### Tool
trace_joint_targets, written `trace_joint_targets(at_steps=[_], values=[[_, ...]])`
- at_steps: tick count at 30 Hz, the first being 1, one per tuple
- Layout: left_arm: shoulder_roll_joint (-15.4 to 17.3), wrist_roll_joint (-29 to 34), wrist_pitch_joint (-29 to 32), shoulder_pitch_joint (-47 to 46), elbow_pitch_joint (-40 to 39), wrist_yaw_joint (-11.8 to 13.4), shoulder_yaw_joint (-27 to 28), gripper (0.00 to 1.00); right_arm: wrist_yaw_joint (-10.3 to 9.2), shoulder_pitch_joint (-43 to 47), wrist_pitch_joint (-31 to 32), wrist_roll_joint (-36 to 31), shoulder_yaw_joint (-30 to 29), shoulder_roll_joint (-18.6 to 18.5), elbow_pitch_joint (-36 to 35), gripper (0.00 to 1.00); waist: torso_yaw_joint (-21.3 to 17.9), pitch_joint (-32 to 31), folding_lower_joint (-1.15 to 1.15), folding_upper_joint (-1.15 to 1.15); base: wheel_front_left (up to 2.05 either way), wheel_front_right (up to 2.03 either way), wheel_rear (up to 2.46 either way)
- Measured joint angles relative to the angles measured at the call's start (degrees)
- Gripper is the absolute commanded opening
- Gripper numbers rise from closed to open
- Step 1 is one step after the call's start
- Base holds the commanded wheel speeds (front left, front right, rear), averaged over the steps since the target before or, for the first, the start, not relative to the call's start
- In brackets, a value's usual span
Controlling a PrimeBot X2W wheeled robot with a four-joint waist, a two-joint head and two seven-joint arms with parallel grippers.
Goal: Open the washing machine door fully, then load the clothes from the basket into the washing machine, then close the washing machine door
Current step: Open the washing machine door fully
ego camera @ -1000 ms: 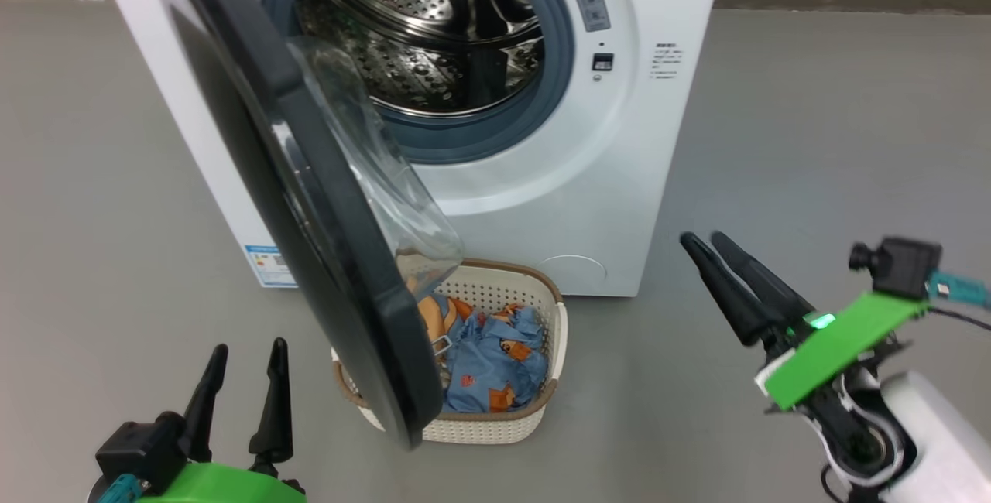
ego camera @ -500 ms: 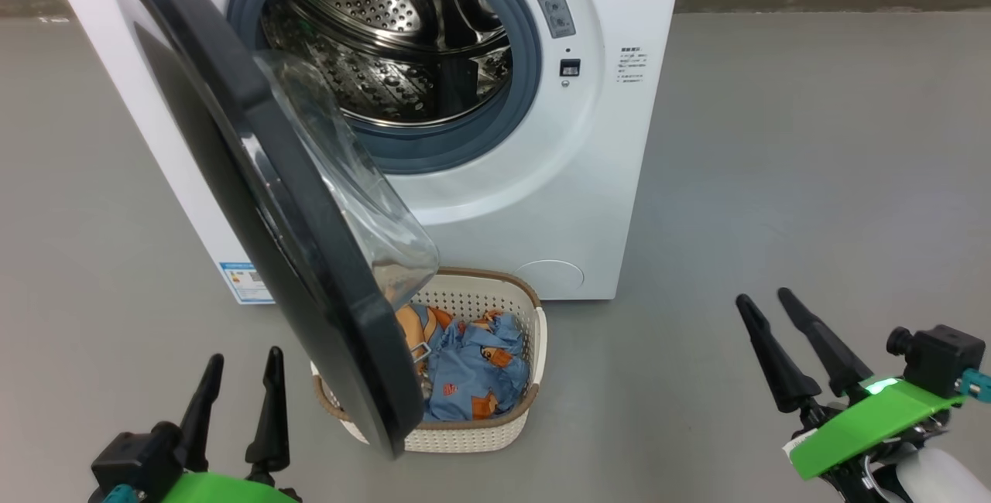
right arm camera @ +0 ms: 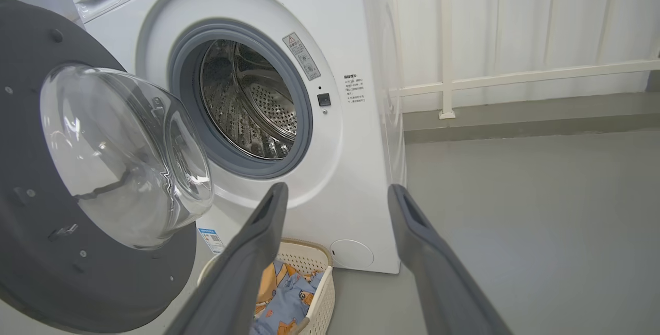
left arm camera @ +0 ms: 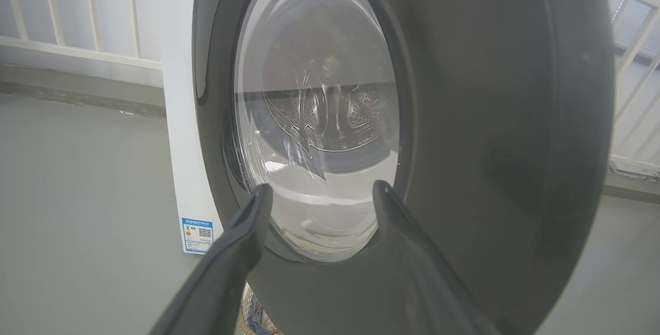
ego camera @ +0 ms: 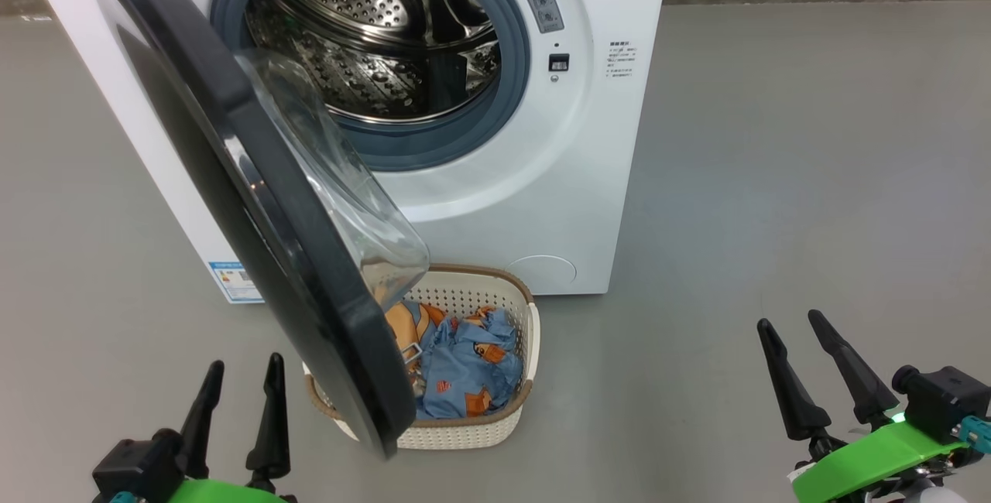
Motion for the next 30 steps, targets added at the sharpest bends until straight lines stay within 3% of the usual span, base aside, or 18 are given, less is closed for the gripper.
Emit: trace_joint_targets(at_steps=[30], values=[[-0.18, 0.14, 0.0, -0.08, -0.08, 0.0, 0.52, 1.0, 0.01, -0.03, 0.0, -4.99, -1.93, 1.4, 2.2, 1.0, 0.19, -0.33, 0.0, 0.0, 0.0, 0.0, 0.0]])
